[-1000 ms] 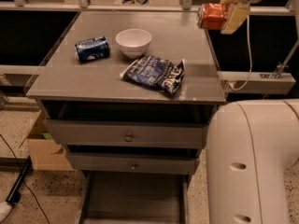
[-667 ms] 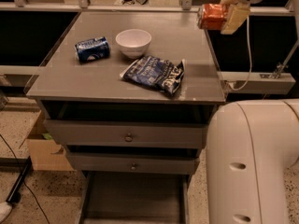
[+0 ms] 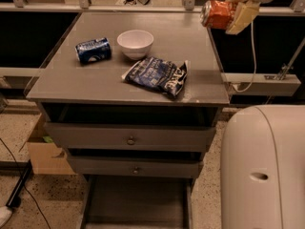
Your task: Place coke can into bottom drawer
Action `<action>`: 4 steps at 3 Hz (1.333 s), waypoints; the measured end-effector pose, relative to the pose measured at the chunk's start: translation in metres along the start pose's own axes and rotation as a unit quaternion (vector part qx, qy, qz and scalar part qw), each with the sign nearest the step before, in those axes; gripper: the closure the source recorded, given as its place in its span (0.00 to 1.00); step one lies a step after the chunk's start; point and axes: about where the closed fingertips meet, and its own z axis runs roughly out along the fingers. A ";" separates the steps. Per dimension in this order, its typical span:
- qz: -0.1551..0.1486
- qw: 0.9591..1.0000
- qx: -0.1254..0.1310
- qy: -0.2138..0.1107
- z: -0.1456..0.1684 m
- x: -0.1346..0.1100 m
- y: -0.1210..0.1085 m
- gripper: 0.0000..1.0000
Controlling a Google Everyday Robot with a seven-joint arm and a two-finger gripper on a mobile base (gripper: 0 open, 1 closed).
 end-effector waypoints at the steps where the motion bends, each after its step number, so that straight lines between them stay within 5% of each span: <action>1: 0.000 1.000 0.007 -0.026 -0.028 0.003 0.010 1.00; 3: 0.038 0.998 0.041 -0.039 -0.083 0.029 0.025 1.00; 4: 0.038 0.998 0.043 -0.041 -0.078 0.028 0.022 1.00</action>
Offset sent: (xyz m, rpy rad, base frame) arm -0.1119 -0.0432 0.0264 0.1274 -0.0256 -0.0204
